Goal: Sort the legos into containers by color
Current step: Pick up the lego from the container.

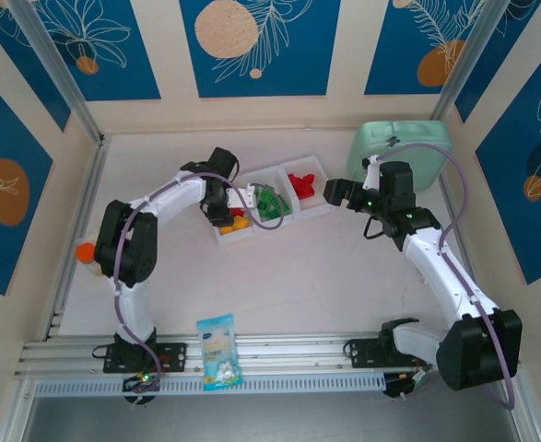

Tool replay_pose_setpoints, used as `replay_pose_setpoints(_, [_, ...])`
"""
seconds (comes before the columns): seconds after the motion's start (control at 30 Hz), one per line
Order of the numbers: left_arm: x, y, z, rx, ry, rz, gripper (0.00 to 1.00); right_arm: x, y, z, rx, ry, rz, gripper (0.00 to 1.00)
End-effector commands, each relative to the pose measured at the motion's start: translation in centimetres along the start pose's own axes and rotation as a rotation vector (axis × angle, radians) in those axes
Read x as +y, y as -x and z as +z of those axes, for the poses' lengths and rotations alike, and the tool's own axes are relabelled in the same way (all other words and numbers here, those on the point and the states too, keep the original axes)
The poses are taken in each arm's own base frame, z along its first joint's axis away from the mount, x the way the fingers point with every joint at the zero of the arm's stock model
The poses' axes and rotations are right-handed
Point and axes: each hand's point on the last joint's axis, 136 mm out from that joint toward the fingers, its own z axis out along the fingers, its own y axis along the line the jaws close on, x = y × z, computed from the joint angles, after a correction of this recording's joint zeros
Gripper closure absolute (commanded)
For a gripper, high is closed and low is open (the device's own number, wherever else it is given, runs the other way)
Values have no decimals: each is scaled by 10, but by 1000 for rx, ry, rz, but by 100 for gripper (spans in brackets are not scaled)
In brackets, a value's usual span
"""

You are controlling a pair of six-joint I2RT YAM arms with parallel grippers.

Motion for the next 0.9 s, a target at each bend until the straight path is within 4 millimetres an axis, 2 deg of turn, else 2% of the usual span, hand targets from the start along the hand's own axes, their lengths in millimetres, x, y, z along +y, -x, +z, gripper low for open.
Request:
replay_pose_setpoints(0.0, [12, 3, 0, 13, 20, -22, 35, 0, -4, 2, 9, 13, 6, 1])
replay_pose_setpoints(0.27, [21, 4, 5, 40, 26, -36, 38, 0, -4, 2, 12, 17, 7, 1])
replay_pose_setpoints(0.63, [6, 4, 24, 86, -42, 9, 46, -1, -5, 3, 14, 13, 8, 1])
replay_pose_setpoints(0.87, [-3, 4, 37, 123, -71, 13, 65, -2, -5, 3, 18, 10, 9, 1])
